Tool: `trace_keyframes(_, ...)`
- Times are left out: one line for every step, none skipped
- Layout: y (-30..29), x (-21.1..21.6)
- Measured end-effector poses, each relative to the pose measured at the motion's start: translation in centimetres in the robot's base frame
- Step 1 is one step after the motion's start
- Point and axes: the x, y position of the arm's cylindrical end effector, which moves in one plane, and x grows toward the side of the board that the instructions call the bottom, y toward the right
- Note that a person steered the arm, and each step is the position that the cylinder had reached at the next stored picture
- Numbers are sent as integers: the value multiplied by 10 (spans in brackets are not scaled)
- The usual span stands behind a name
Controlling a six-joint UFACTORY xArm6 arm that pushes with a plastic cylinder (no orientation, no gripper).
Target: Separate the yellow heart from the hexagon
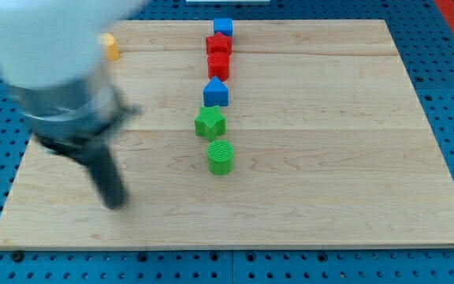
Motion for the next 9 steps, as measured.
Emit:
trace_keyframes(-28, -63)
trace_keyframes(-75, -157)
trace_keyframes(-110, -186)
trace_keyframes(-108, -222)
trace_keyframes(-95, -302)
trace_keyframes(-35, -304)
trace_keyframes(3, -232)
trace_keyframes(47, -198)
trace_keyframes(36, -214)
